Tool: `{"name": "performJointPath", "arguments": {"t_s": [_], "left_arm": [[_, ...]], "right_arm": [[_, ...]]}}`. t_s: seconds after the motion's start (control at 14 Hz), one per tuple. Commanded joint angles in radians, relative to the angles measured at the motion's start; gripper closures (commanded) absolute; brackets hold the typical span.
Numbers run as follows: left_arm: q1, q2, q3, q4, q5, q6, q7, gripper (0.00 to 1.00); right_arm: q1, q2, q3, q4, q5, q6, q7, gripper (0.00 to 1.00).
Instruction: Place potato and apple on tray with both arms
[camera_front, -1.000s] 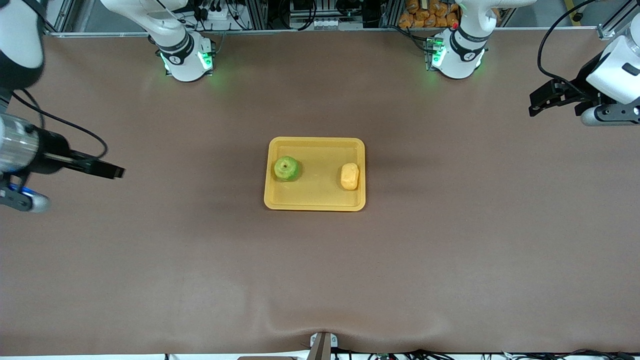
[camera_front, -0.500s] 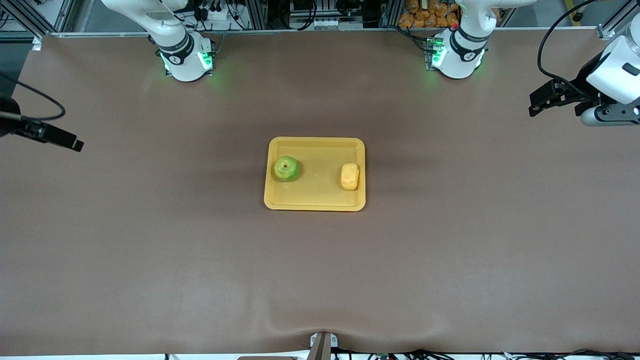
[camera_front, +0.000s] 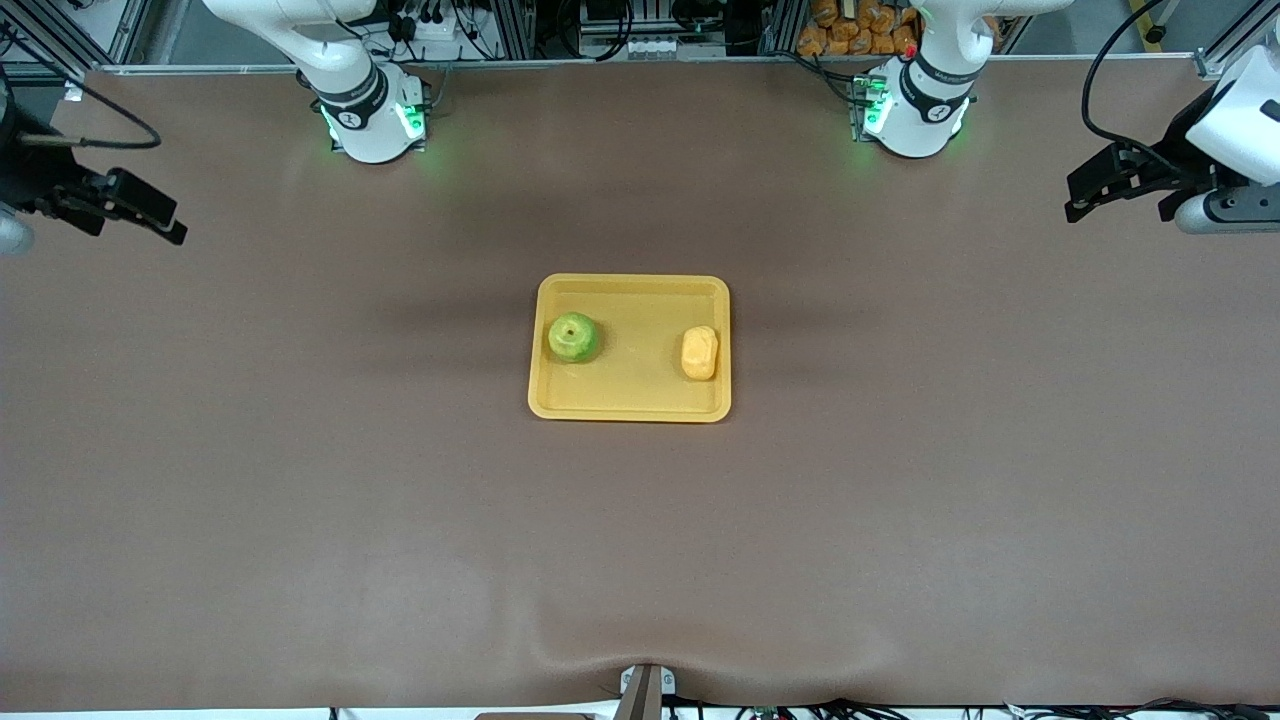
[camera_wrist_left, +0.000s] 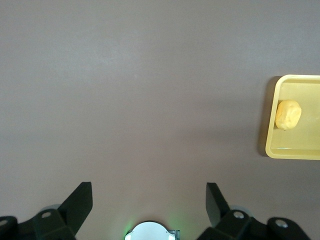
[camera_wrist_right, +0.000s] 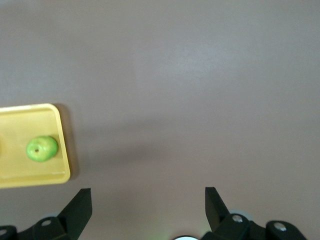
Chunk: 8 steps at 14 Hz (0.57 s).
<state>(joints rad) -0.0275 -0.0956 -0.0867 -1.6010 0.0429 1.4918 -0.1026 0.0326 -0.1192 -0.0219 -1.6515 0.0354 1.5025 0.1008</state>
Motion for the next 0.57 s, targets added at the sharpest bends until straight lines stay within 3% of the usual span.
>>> {"name": "performJointPath", "arguments": {"t_s": [0.0,0.5], "left_arm": [[0.004,-0.018,0.024,0.007,-0.018,-0.005,0.020,0.00],[0.001,-0.013,0.027,0.024,-0.018,-0.016,0.018,0.00]], "right_arm": [[-0.020,-0.017,0.000,0.011,-0.019,0.009,-0.125,0.00],[-0.072,0.050,0.000,0.093,-0.006,0.009,-0.127,0.00]]}}
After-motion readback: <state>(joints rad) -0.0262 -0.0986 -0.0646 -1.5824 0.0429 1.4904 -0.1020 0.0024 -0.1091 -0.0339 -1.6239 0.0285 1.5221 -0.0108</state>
